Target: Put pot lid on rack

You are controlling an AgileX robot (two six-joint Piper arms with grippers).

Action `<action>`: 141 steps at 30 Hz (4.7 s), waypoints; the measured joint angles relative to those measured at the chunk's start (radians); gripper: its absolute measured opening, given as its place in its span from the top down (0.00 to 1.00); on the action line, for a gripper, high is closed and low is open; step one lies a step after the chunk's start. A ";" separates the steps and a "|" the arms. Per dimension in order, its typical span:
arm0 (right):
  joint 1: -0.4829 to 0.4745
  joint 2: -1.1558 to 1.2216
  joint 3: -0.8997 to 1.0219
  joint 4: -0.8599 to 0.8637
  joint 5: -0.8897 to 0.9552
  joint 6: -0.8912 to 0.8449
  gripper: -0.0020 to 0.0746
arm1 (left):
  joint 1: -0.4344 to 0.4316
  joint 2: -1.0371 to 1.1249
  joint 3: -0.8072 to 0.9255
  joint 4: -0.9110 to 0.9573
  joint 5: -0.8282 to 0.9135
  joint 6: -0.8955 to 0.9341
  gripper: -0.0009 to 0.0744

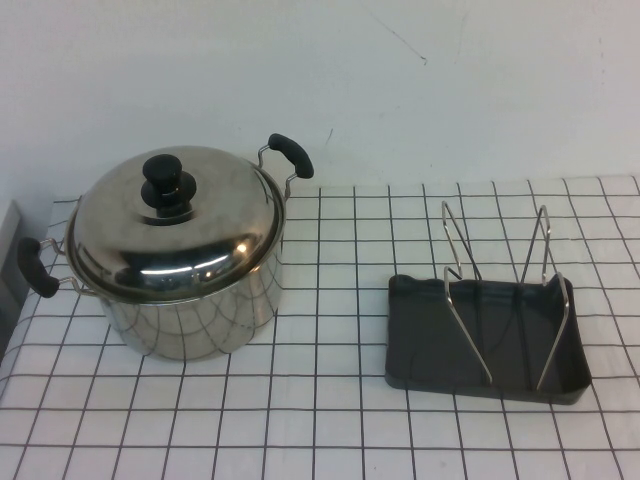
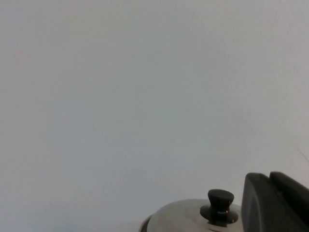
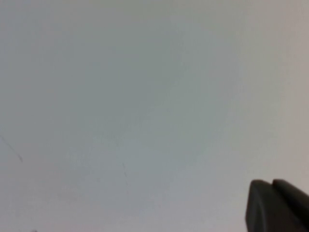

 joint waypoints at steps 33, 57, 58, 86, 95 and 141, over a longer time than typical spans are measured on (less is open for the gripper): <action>0.000 0.200 -0.226 0.240 0.845 -0.577 0.98 | 0.000 1.043 -0.774 -1.045 0.687 1.128 0.98; 0.000 0.200 -0.213 0.246 0.834 -0.578 0.98 | 0.000 1.656 -1.036 -1.233 0.466 1.452 0.19; 0.000 0.200 -0.213 0.246 0.832 -0.578 0.98 | 0.000 1.662 -1.036 -1.242 0.466 1.452 0.21; 0.000 0.200 -0.274 0.532 0.727 -0.582 0.98 | -0.002 1.389 -1.039 -1.590 0.652 1.443 0.55; 0.000 0.200 -0.388 1.451 0.747 -0.948 0.96 | -0.034 1.317 -1.089 -1.662 1.057 1.350 0.55; 0.000 0.284 -0.392 1.826 0.799 -0.650 0.67 | -0.833 1.372 -1.216 -1.675 0.660 1.551 0.55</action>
